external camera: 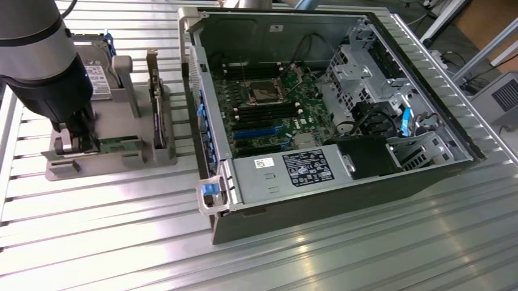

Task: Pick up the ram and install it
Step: 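Pick up the ram and move it above insertion slot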

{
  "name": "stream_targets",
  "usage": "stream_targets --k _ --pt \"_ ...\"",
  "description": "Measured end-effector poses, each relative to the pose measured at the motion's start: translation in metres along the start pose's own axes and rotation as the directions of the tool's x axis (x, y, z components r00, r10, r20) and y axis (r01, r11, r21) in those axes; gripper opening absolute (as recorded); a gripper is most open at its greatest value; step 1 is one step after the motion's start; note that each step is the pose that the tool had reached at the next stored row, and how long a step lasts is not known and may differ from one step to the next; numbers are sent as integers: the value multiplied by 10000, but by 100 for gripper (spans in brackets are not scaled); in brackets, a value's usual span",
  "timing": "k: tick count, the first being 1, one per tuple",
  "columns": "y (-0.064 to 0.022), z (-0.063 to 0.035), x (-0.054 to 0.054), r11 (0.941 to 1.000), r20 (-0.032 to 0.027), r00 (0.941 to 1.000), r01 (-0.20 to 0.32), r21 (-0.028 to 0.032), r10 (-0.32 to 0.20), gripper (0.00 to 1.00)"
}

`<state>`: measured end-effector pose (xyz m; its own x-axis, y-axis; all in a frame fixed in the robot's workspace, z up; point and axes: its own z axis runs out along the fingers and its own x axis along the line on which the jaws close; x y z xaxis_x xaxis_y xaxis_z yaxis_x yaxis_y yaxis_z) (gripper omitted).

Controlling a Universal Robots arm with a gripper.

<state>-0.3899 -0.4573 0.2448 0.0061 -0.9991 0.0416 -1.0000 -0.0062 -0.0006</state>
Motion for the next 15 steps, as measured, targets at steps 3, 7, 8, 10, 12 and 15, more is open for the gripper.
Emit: stream_targets --k 3,7,8,10,12,15 --pt "0 -45 2 10000 -1 10000 0 0 0 12" --pt "0 -79 3 10000 -1 10000 0 0 0 12" --pt "0 -87 4 10000 0 10000 0 1 0 12" --pt "0 -100 4 10000 0 10000 0 1 0 12" --pt "0 -117 5 10000 0 10000 0 1 0 12" --pt "0 -148 6 10000 0 10000 0 0 0 12"
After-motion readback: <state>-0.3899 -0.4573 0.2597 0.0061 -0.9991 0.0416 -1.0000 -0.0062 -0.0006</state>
